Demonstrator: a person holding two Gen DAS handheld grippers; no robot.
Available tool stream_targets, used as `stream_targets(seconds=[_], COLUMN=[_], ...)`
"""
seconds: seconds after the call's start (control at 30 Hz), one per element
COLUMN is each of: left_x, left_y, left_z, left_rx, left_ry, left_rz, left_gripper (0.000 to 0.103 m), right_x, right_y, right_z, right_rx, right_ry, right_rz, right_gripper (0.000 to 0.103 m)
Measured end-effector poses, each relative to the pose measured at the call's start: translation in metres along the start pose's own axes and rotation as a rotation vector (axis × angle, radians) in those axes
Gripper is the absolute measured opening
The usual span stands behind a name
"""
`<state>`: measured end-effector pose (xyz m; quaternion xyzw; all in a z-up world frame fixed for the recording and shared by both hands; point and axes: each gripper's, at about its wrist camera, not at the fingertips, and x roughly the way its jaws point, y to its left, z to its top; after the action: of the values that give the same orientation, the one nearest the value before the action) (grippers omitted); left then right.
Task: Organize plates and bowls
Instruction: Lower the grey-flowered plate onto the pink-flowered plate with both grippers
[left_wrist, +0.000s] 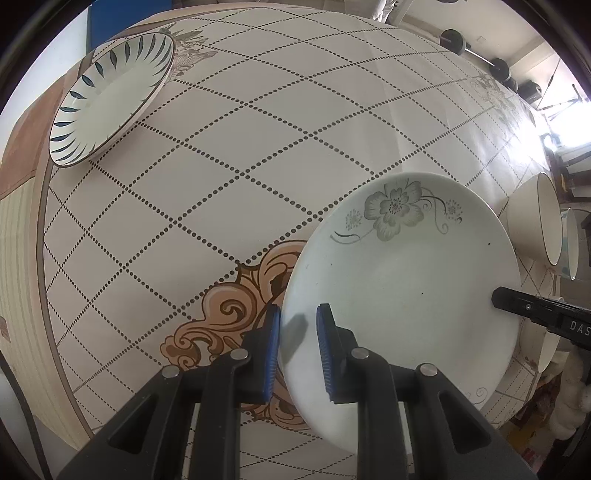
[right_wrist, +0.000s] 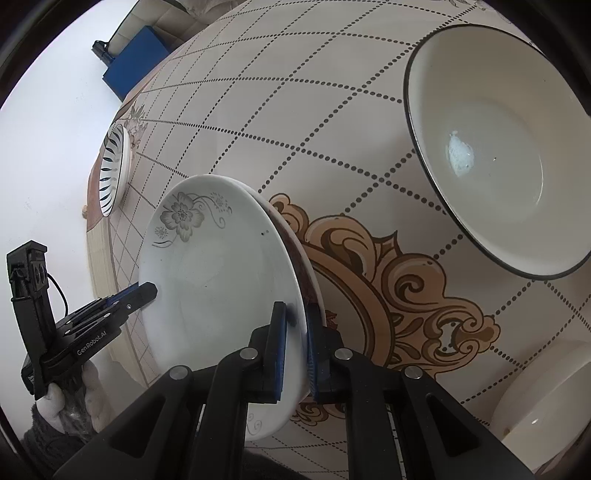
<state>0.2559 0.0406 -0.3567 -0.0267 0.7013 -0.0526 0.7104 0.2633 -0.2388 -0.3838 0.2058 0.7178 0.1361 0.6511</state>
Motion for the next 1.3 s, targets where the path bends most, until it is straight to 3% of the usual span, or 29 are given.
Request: stream_targets(seconds=[0.2, 0.6, 0.9, 1.3], left_x=[0.002, 0.007, 0.011, 0.011], left_y=[-0.001, 0.009, 0.005, -0.005], left_z=[-0.002, -0.001, -0.009, -0.009], left_rx=[0.001, -0.03, -0.011, -0.007], left_ry=[0.003, 0.023, 0.022, 0.024], left_rz=[0.01, 0.001, 0.006, 0.02], left_gripper=[0.017, 0.015, 0.015, 0.015], right_x=[0.001, -0.007, -0.003, 0.003], right_y=[0.011, -0.007, -0.003, 0.011], right_z=[0.0, -0.002, -0.007, -0.01], right_rx=[-0.052, 0.06, 0.054, 0.018], right_ry=[-0.013, 0.021, 0.045, -0.022], right_rz=[-0.043, 0.008, -0.012, -0.056], right_gripper=[0.012, 0.013, 0.01, 0.013])
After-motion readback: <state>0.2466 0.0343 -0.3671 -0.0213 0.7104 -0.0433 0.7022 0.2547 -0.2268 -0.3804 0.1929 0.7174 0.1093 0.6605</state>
